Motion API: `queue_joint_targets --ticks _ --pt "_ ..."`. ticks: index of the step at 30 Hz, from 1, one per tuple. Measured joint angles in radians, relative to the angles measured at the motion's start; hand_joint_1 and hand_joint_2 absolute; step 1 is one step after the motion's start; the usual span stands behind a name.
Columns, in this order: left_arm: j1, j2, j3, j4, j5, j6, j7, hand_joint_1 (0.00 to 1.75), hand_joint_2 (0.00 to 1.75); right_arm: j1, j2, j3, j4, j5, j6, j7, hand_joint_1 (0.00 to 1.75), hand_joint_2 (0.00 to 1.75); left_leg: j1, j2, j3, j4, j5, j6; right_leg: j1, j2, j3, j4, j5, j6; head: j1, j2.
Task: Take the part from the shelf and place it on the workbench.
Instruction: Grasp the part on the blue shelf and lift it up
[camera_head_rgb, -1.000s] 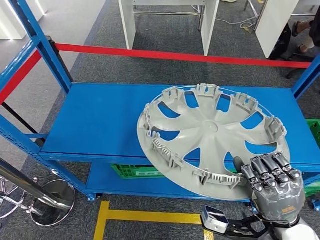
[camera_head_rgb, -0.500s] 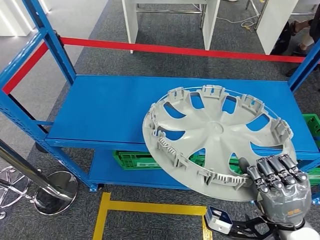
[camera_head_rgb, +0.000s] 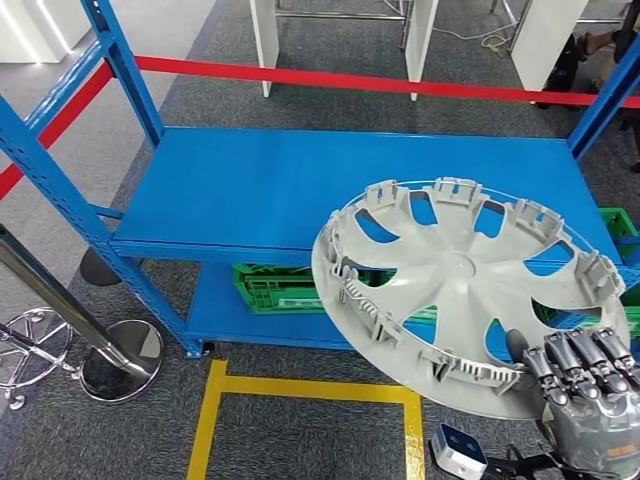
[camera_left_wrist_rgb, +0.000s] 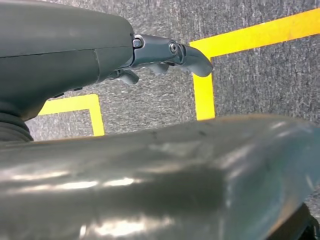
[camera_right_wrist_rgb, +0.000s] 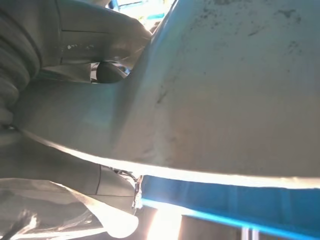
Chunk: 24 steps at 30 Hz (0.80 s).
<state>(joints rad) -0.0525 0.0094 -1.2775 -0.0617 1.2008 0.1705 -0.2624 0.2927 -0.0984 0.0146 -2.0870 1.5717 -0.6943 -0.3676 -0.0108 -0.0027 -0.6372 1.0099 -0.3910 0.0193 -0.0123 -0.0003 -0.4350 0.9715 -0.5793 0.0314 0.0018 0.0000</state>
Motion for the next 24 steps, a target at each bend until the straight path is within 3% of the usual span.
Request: queue_joint_targets --ticks 2,3,6,7,8,9,11,13,15,17,18,20,21,22,23,24 --pt "-0.002 0.005 -0.009 -0.002 -0.005 0.007 0.002 0.0 0.0 0.007 0.006 -0.008 -0.008 0.0 0.0 0.0 1.75 1.75 0.003 -0.001 -0.007 0.004 -0.001 -0.012 -0.001 -0.003 -0.019 0.0 0.013 -0.017 0.0 0.0" --pt "-0.002 0.008 -0.012 -0.003 -0.007 0.009 0.002 0.0 0.0 0.01 0.009 -0.011 -0.011 0.0 0.0 0.0 1.75 1.75 0.004 -0.001 -0.012 0.021 -0.027 -0.018 -0.003 -0.005 -0.028 -0.001 0.023 -0.026 -0.002 0.0" --pt "-0.006 0.011 -0.018 -0.01 -0.011 0.013 0.001 0.0 0.0 0.015 0.017 -0.018 -0.021 0.0 0.0 0.001 1.75 1.75 0.012 0.0 -0.038 0.176 -0.18 -0.034 -0.002 -0.009 -0.062 0.002 0.057 -0.04 -0.006 0.0" --pt "-0.009 0.013 -0.019 -0.012 -0.012 0.015 0.0 0.0 0.0 0.015 0.02 -0.019 -0.024 0.0 0.0 0.002 1.75 1.75 0.014 0.0 -0.043 0.235 -0.209 -0.037 -0.001 -0.01 -0.075 0.005 0.069 -0.04 -0.006 0.0" --pt "-0.013 0.014 -0.021 -0.014 -0.012 0.018 -0.001 0.0 0.0 0.015 0.022 -0.019 -0.026 0.0 0.0 0.003 1.75 1.75 0.015 0.0 -0.038 0.274 -0.212 -0.039 0.0 -0.01 -0.09 0.01 0.08 -0.04 -0.006 0.0" --pt "-0.016 0.016 -0.023 -0.015 -0.012 0.021 -0.003 0.0 0.0 0.015 0.023 -0.02 -0.029 0.0 0.0 0.005 1.75 1.75 0.016 0.0 -0.02 0.28 -0.194 -0.038 0.001 -0.011 -0.107 0.017 0.09 -0.039 -0.006 0.0" --pt "-0.022 0.02 -0.028 -0.018 -0.011 0.026 -0.005 0.0 0.0 0.015 0.024 -0.02 -0.034 0.0 0.0 0.008 1.75 1.75 0.015 -0.001 0.063 0.189 -0.144 -0.031 0.002 -0.011 -0.141 0.03 0.107 -0.035 -0.007 0.0" --pt "-0.028 0.023 -0.032 -0.021 -0.011 0.03 -0.007 0.0 0.0 0.016 0.024 -0.021 -0.042 0.0 0.0 0.015 1.75 1.75 0.012 -0.001 0.16 0.042 -0.142 -0.019 0.004 -0.012 -0.164 0.038 0.123 -0.027 -0.006 0.0" --pt "-0.033 0.025 -0.035 -0.023 -0.013 0.036 -0.007 0.0 0.0 0.016 0.024 -0.024 -0.054 0.0 0.0 0.029 1.75 1.75 0.005 -0.002 0.193 -0.032 -0.157 -0.01 0.002 -0.015 -0.176 0.038 0.142 -0.014 -0.005 0.0" --pt "-0.033 0.025 -0.036 -0.025 -0.014 0.043 -0.001 0.0 0.0 0.017 0.024 -0.026 -0.07 0.0 0.0 0.043 1.75 1.75 0.002 0.0 0.178 -0.044 -0.14 0.0 -0.003 -0.014 -0.186 0.035 0.154 0.0 -0.006 0.0" --pt "-0.033 0.024 -0.036 -0.027 -0.014 0.045 0.004 0.0 0.0 0.017 0.024 -0.027 -0.079 0.0 0.0 0.05 1.75 1.75 0.003 0.002 0.168 -0.048 -0.126 0.007 -0.004 -0.011 -0.194 0.046 0.136 0.005 -0.005 0.0" --pt "-0.034 0.022 -0.038 -0.03 -0.015 0.047 0.013 0.0 0.0 0.018 0.024 -0.03 -0.094 0.0 0.0 0.059 1.75 1.75 0.006 0.006 0.14 -0.052 -0.099 0.019 -0.006 -0.005 -0.222 0.124 0.042 0.01 -0.001 0.0" --pt "-0.035 0.021 -0.04 -0.032 -0.016 0.047 0.017 0.0 0.0 0.017 0.024 -0.032 -0.101 0.0 0.0 0.062 1.75 1.75 0.005 0.006 0.123 -0.051 -0.087 0.023 -0.006 -0.004 -0.236 0.187 -0.011 0.012 0.001 0.0" --pt "-0.036 0.021 -0.041 -0.033 -0.017 0.048 0.02 0.0 0.0 0.016 0.024 -0.033 -0.106 0.0 0.0 0.064 1.75 1.75 0.004 0.007 0.106 -0.049 -0.074 0.023 -0.007 -0.004 -0.245 0.249 -0.046 0.014 0.002 0.0" --pt "-0.036 0.02 -0.043 -0.035 -0.017 0.048 0.022 0.0 0.0 0.015 0.024 -0.034 -0.111 0.0 0.0 0.065 1.75 1.75 0.003 0.007 0.089 -0.047 -0.06 0.023 -0.007 -0.004 -0.243 0.294 -0.053 0.016 0.003 0.0" --pt "-0.036 0.019 -0.044 -0.036 -0.017 0.048 0.023 0.0 0.0 0.014 0.024 -0.035 -0.114 0.0 0.0 0.066 1.75 1.75 0.002 0.008 0.07 -0.045 -0.048 0.021 -0.006 -0.004 -0.23 0.314 -0.036 0.017 0.003 0.0"
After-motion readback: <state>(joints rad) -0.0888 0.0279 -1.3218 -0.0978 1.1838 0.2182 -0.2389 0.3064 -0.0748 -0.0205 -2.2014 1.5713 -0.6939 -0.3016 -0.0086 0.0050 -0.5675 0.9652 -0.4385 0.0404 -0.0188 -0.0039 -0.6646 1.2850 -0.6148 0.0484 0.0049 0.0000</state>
